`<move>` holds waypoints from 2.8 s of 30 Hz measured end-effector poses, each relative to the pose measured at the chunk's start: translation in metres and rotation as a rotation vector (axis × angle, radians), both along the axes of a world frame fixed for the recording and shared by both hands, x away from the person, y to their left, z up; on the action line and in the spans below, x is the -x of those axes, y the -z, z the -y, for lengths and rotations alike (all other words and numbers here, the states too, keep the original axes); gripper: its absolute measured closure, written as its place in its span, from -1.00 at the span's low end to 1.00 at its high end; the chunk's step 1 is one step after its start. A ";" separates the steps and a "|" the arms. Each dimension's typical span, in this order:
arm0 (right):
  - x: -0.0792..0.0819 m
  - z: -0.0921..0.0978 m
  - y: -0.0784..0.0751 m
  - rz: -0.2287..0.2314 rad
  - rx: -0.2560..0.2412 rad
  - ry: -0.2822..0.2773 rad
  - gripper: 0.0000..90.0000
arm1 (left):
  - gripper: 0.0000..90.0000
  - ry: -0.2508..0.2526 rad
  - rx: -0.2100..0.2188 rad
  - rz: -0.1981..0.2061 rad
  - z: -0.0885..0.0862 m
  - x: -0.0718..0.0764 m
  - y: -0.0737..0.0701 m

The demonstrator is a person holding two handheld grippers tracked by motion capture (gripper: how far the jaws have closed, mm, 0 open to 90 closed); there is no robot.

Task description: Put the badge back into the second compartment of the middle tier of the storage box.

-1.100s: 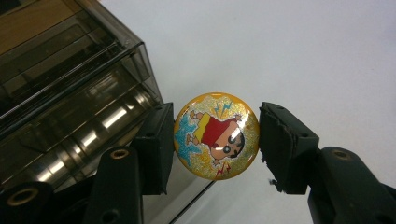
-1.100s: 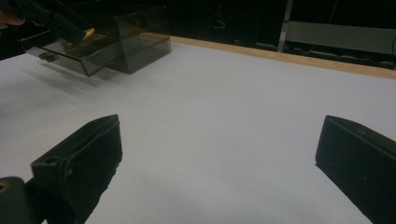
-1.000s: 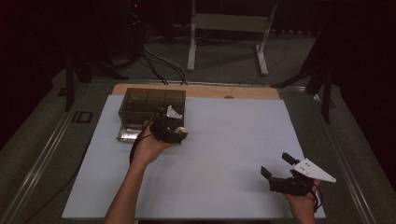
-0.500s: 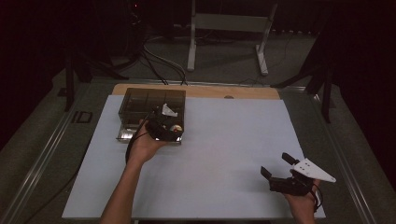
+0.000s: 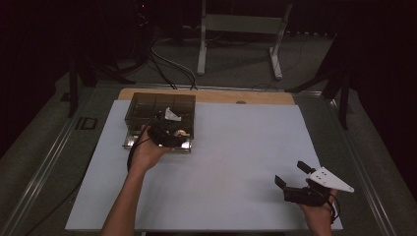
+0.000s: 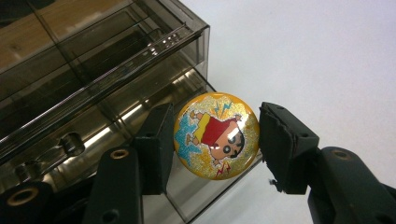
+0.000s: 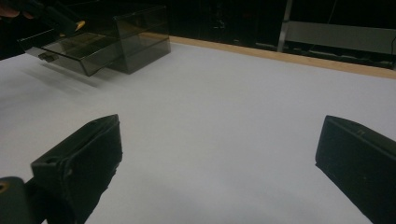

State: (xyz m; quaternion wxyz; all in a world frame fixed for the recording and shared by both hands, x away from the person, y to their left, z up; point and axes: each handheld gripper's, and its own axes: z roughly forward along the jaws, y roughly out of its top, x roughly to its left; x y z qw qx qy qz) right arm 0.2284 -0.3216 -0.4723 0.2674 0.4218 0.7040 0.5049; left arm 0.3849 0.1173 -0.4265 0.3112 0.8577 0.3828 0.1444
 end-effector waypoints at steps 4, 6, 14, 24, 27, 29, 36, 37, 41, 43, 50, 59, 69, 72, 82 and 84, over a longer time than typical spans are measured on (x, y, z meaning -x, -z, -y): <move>0.000 0.000 0.000 -0.001 0.001 -0.001 -0.99 | 0.09 -0.009 -0.004 0.001 -0.003 -0.001 0.000; 0.000 0.000 0.000 -0.001 0.001 -0.001 -0.99 | 0.09 -0.013 -0.008 0.001 -0.005 -0.001 0.000; 0.000 0.000 0.000 -0.001 0.001 -0.001 -0.99 | 0.09 -0.031 -0.018 0.002 -0.011 -0.002 0.000; 0.000 0.000 0.000 0.000 0.000 0.001 -0.99 | 0.09 -0.050 -0.025 0.004 -0.017 -0.003 0.001; 0.000 0.000 0.000 0.000 0.000 0.001 -0.99 | 0.09 -0.053 -0.029 0.000 -0.019 -0.004 0.002; 0.000 0.000 0.000 0.000 0.000 0.000 -0.99 | 0.09 -0.056 -0.033 -0.002 -0.021 -0.004 0.002; 0.000 0.000 0.000 0.000 0.001 0.001 -0.99 | 0.09 -0.065 -0.039 -0.007 -0.025 -0.005 0.003; 0.000 0.000 0.000 0.000 0.001 0.001 -0.99 | 0.09 -0.070 -0.042 -0.009 -0.027 -0.005 0.004; 0.000 0.000 0.000 0.000 0.000 0.000 -0.99 | 0.09 -0.080 -0.047 -0.011 -0.031 -0.006 0.005; 0.000 -0.001 0.000 0.000 0.000 0.000 -0.99 | 0.09 -0.085 -0.048 -0.014 -0.033 -0.006 0.006; 0.000 -0.001 0.000 0.000 0.000 0.000 -0.99 | 0.09 -0.102 -0.055 -0.022 -0.041 -0.006 0.009; 0.000 -0.001 0.000 0.000 0.001 0.002 -0.99 | 0.09 -0.114 -0.070 -0.031 -0.046 -0.007 0.013; 0.000 0.000 0.000 0.000 0.002 0.003 -0.99 | 0.09 -0.125 -0.097 -0.042 -0.051 -0.007 0.018; 0.000 0.000 0.000 0.000 0.002 0.003 -0.99 | 0.09 -0.130 -0.099 -0.046 -0.052 -0.007 0.020; 0.000 -0.001 0.000 -0.001 0.002 0.003 -0.99 | 0.09 -0.138 -0.105 -0.051 -0.056 -0.007 0.023; 0.000 -0.001 0.000 -0.001 0.001 0.003 -0.99 | 0.09 -0.138 -0.105 -0.052 -0.056 -0.007 0.023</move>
